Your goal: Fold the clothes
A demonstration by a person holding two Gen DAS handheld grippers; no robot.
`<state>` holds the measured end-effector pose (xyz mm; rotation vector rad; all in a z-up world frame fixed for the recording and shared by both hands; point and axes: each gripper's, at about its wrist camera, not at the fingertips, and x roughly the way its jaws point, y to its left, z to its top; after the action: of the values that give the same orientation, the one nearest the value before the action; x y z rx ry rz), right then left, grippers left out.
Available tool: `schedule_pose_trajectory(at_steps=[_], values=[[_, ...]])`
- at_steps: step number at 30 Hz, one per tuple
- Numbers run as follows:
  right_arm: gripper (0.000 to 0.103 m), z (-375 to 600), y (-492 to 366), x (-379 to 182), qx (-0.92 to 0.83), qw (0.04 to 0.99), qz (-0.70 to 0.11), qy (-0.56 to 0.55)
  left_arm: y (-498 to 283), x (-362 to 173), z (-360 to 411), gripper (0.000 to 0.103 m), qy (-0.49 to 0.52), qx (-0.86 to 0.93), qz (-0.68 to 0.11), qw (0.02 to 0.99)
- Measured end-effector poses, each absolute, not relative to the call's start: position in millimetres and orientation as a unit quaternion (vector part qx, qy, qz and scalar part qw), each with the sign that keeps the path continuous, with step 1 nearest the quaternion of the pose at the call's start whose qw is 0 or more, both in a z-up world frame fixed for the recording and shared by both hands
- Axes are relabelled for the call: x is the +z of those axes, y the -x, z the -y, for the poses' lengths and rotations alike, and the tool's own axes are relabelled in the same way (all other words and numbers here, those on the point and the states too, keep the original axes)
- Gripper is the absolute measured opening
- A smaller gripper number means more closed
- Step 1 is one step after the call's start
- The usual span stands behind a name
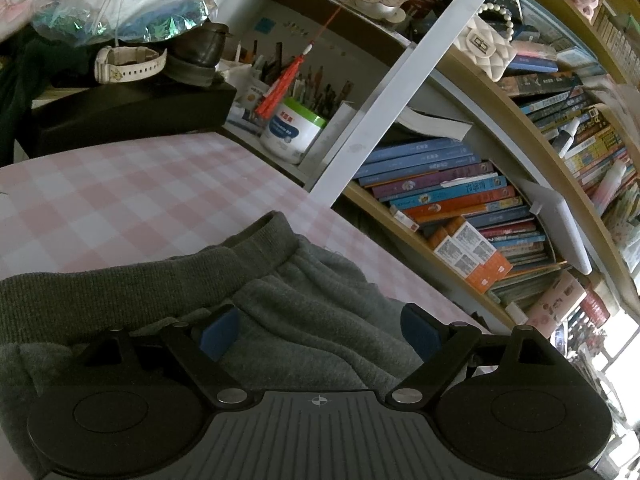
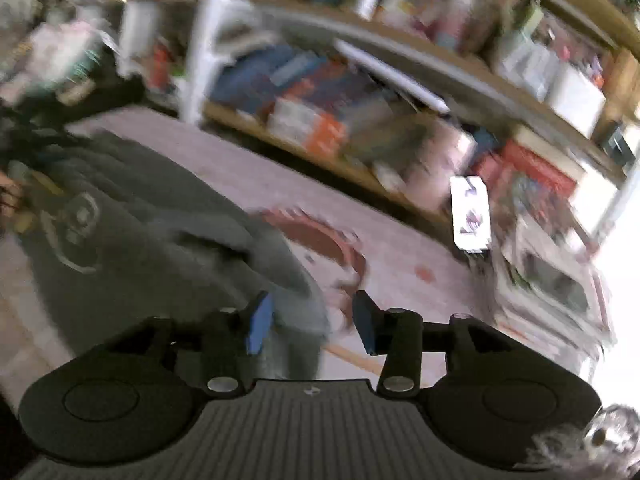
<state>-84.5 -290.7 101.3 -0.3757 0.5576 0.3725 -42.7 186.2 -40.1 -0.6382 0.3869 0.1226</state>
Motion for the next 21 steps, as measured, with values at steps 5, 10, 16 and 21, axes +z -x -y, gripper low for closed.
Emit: schedule_pose_trajectory(at_steps=[5, 10, 16, 21], values=[[0.043, 298.6, 61.5, 89.1, 0.183, 0.932, -0.283, 0.132, 42.6, -40.1, -185.9, 0.090, 0.309, 0.061, -0.190, 0.930], [0.044, 283.4, 16.5, 61.3, 0.183, 0.923, -0.321, 0.109, 42.8, -40.1, -185.5, 0.090, 0.310, 0.061, -0.190, 0.930], [0.046, 265.6, -32.1, 23.3, 0.173, 0.906, -0.373, 0.103, 42.9, -40.1, -185.4, 0.090, 0.311, 0.062, -0.190, 0.929], [0.010, 274.4, -65.0, 8.5, 0.157, 0.901, -0.400, 0.060, 42.9, -39.7, -184.9, 0.090, 0.312, 0.062, -0.191, 0.929]])
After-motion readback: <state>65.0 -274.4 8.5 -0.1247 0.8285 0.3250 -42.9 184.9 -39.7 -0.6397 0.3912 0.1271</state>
